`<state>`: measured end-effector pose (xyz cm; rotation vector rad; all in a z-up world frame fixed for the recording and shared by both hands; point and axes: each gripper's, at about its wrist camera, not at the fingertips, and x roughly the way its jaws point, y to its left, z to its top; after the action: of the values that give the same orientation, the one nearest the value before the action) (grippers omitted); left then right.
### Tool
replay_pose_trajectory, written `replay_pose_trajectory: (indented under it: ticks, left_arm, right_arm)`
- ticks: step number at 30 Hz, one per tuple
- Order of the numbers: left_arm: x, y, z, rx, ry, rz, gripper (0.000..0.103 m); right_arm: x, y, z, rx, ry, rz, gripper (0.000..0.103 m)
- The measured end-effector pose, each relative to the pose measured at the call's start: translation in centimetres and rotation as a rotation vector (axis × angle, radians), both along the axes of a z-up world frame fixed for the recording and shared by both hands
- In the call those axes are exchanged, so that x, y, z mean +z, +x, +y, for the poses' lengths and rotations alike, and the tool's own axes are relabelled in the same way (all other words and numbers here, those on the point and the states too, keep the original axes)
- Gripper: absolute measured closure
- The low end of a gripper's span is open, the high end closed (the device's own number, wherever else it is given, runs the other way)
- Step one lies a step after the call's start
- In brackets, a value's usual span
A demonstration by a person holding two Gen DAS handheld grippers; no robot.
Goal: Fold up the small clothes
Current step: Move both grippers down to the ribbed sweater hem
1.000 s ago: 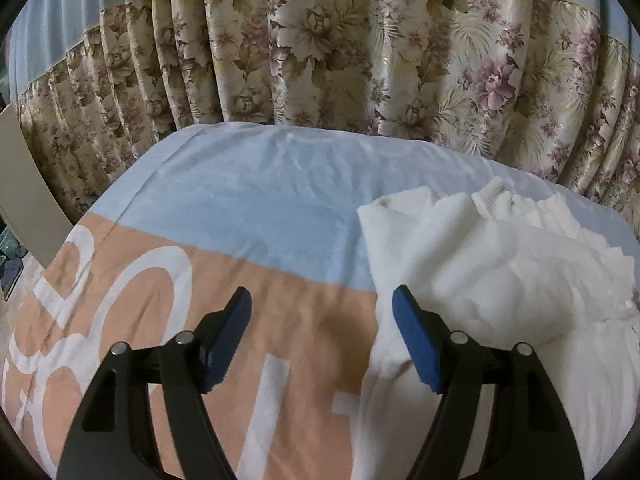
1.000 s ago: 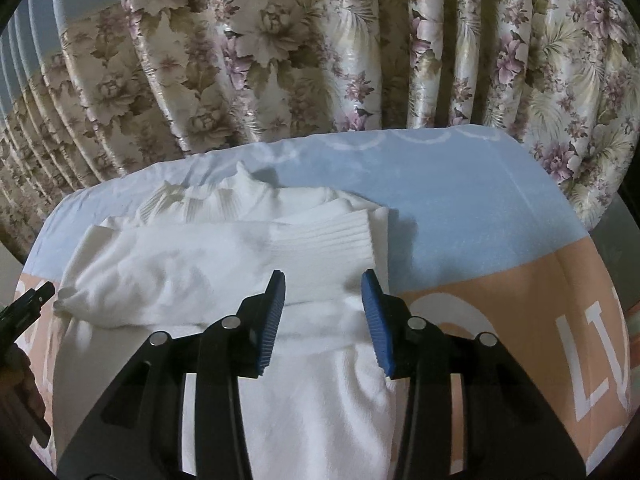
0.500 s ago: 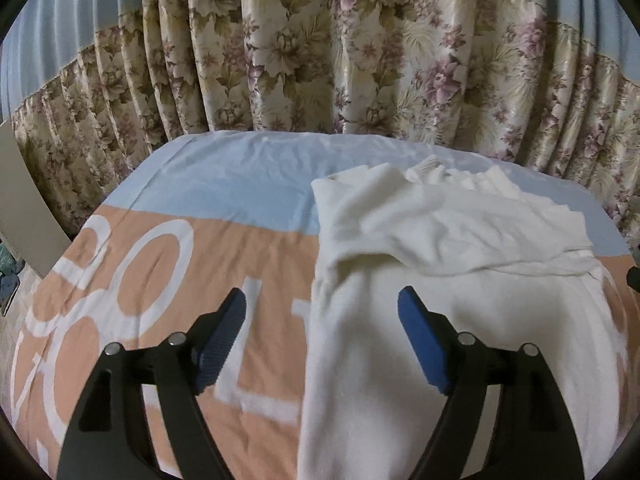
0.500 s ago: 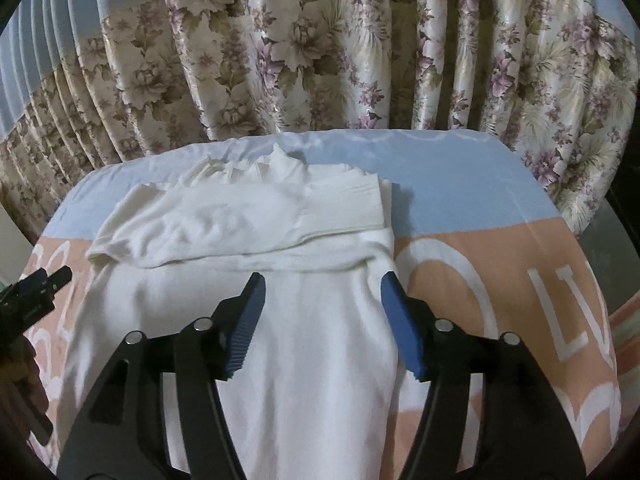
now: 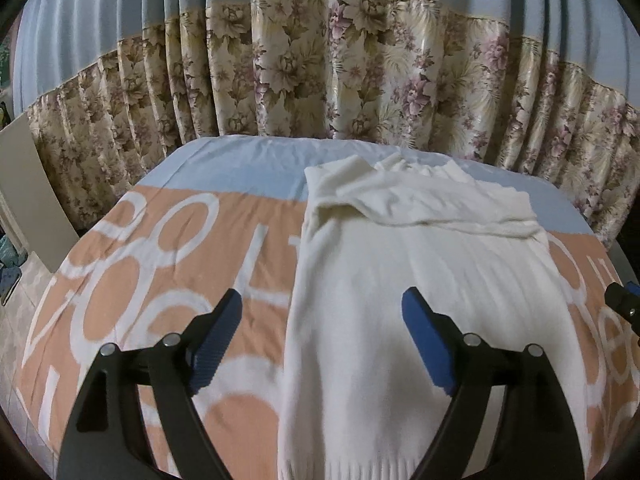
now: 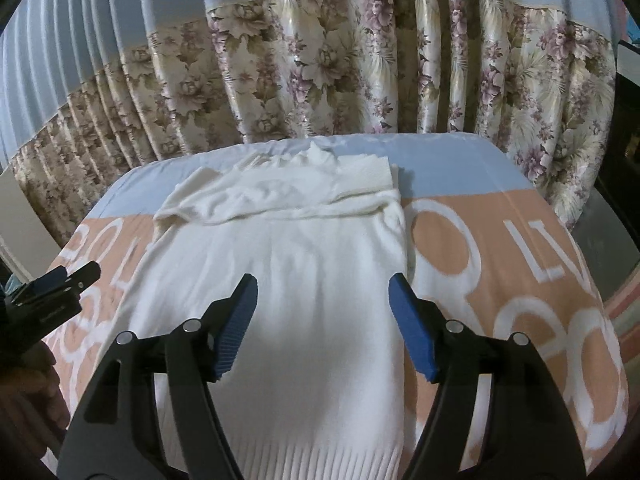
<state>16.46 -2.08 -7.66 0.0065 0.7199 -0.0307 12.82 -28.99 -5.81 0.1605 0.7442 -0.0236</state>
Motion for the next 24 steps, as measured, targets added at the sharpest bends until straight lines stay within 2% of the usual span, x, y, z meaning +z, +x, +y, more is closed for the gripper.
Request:
replay_pose_trajectory:
  ticks: [5, 9, 16, 24]
  left_arm:
    - [-1.3, -3.2, 0.0, 0.001, -0.008, 0.015, 0.020]
    - [-2.5, -5.3, 0.2, 0.002, 0.042, 0.008, 0.020]
    - [-3.9, -7.8, 1.1, 0.023, 0.069, 0.015, 0.020]
    - [-6.0, -10.4, 1.7, 0.026, 0.119, 0.025, 0.020]
  right_arm:
    - [-0.9, -3.4, 0.9, -0.016, -0.015, 0.010, 0.033]
    - [-1.5, -5.4, 1.4, -0.028, -0.026, 0.022, 0.033]
    - [-2.7, -8.3, 1.8, -0.049, -0.098, 0.058, 0.033]
    - [-4.9, -11.6, 0.2, -0.020, -0.056, 0.075, 0.033]
